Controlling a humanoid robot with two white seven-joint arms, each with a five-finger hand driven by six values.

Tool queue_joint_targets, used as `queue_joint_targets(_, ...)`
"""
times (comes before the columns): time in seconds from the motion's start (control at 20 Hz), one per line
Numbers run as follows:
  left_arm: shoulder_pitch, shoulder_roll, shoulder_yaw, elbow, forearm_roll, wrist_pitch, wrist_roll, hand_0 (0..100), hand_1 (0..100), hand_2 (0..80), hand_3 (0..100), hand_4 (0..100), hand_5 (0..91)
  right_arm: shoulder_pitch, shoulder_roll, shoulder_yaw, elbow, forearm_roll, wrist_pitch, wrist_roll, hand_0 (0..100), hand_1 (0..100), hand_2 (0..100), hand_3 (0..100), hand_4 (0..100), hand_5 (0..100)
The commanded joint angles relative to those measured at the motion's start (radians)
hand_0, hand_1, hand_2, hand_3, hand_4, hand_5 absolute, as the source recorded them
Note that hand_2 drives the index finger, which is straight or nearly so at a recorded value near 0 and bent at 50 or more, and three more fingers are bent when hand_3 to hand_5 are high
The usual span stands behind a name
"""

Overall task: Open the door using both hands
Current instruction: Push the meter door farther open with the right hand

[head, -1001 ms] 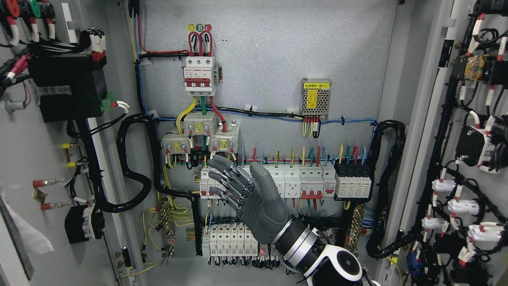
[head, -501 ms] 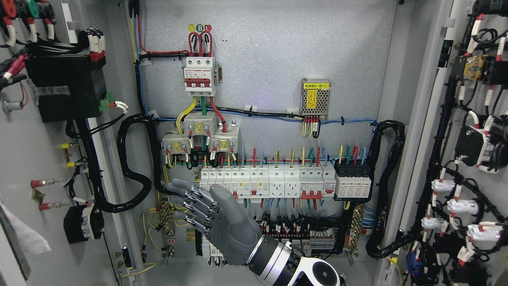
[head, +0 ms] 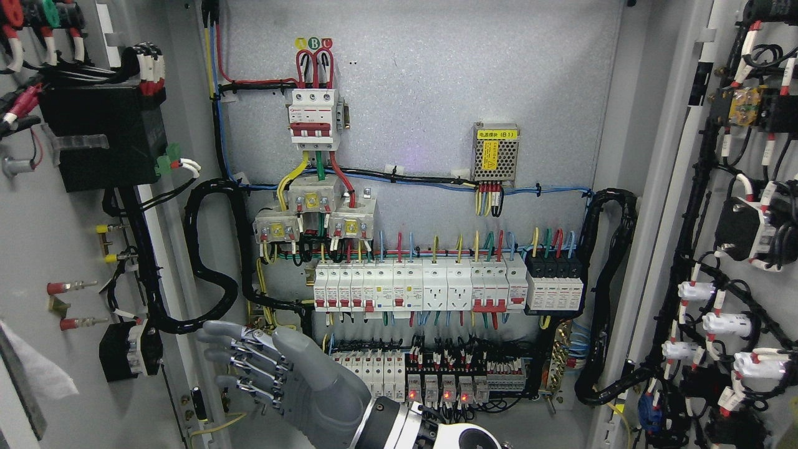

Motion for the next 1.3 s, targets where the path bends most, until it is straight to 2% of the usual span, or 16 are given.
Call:
queue_joint_targets(0.0, -0.002, 0.011, -0.002, 0.005, -0.002, 0.001, 0.003, 30, 0, 2.7, 3, 4, 0.0, -0.033, 0.0, 0.131, -0.018, -0.039, 0.001, 0.006, 22, 0, 0, 0, 0, 0)
queue_joint_targets(0.15, -0.004, 0.008, -0.004, 0.003, -0.003, -0.001, 0.008, 30, 0, 2.7, 3, 4, 0.0, -0.059, 0.0, 0.154, -0.012, -0.041, 0.001, 0.031, 22, 0, 0, 0, 0, 0)
queue_joint_targets(0.55, -0.009, 0.012, -0.004, 0.005, -0.003, -0.002, 0.009, 30, 0, 2.8, 3, 4, 0.0, -0.151, 0.0, 0.179, 0.012, -0.118, 0.003, 0.023, 22, 0, 0, 0, 0, 0)
queue_joint_targets(0.85, -0.018, 0.009, -0.005, 0.006, -0.005, -0.002, 0.011, 30, 0, 2.8, 3, 4, 0.0, -0.187, 0.0, 0.237, 0.048, -0.121, 0.001, 0.023, 22, 0, 0, 0, 0, 0)
queue_joint_targets(1.05, -0.012, 0.008, -0.005, 0.006, -0.005, -0.001, 0.07, 30, 0, 2.7, 3, 3, 0.0, -0.188, 0.0, 0.278, 0.081, -0.121, -0.002, 0.023, 22, 0, 0, 0, 0, 0)
queue_joint_targets(1.25, -0.009, 0.006, -0.007, 0.006, -0.005, -0.001, 0.077, 30, 0, 2.7, 3, 3, 0.0, -0.19, 0.0, 0.289, 0.091, -0.121, -0.003, 0.023, 22, 0, 0, 0, 0, 0)
